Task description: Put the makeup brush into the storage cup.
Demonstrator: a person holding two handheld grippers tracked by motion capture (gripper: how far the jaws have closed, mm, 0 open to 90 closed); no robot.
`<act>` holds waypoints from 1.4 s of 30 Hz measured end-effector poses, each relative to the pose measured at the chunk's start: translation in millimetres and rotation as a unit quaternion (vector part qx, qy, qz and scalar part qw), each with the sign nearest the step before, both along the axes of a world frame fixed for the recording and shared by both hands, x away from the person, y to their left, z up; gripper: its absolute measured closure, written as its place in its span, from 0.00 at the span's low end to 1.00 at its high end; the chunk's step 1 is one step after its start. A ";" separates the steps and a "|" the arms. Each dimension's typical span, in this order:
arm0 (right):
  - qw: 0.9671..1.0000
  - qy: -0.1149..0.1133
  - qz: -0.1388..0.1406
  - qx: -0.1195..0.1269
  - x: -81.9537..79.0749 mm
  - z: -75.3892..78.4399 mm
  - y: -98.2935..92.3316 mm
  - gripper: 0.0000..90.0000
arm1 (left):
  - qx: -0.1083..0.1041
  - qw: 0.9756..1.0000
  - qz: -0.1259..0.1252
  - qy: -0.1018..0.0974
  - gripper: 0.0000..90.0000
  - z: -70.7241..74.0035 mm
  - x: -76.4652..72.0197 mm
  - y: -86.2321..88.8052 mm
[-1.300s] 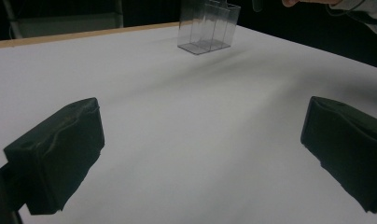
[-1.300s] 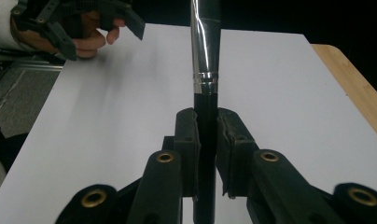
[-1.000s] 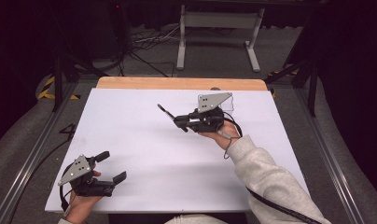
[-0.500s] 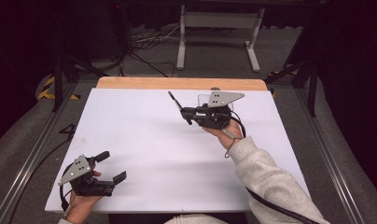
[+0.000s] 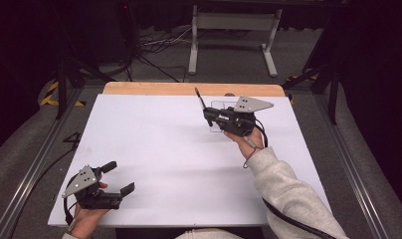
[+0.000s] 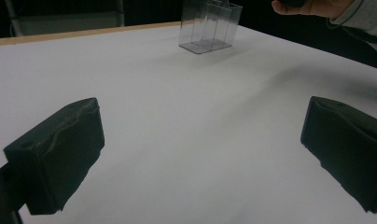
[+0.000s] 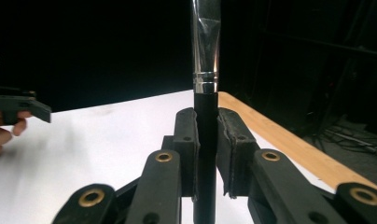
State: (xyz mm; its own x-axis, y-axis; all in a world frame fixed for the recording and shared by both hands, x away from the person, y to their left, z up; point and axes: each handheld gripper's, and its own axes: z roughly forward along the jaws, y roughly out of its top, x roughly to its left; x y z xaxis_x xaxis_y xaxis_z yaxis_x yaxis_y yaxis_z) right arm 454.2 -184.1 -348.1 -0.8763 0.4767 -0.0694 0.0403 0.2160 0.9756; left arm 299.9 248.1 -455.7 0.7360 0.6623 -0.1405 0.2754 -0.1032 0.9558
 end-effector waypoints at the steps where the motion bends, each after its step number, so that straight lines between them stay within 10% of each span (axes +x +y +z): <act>1: 1.000 0.000 -0.003 0.002 0.2 -0.4 -1.8 0.87 | 0.000 1.000 0.000 0.000 0.00 0.0 0.1 0.0; 42: 0.989 -0.010 -0.148 0.007 35.1 -0.4 -71.2 0.87 | 0.005 1.000 0.004 -0.005 0.00 0.4 0.0 0.9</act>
State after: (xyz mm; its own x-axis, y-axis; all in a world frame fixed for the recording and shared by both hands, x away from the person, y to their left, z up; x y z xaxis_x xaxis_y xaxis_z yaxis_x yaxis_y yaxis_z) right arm 489.3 -255.3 -348.5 -0.6962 0.7137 -0.0773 0.0808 0.1849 0.9794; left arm 299.9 248.9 -455.3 0.7320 0.6697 -0.1255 0.2658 -0.1111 0.9576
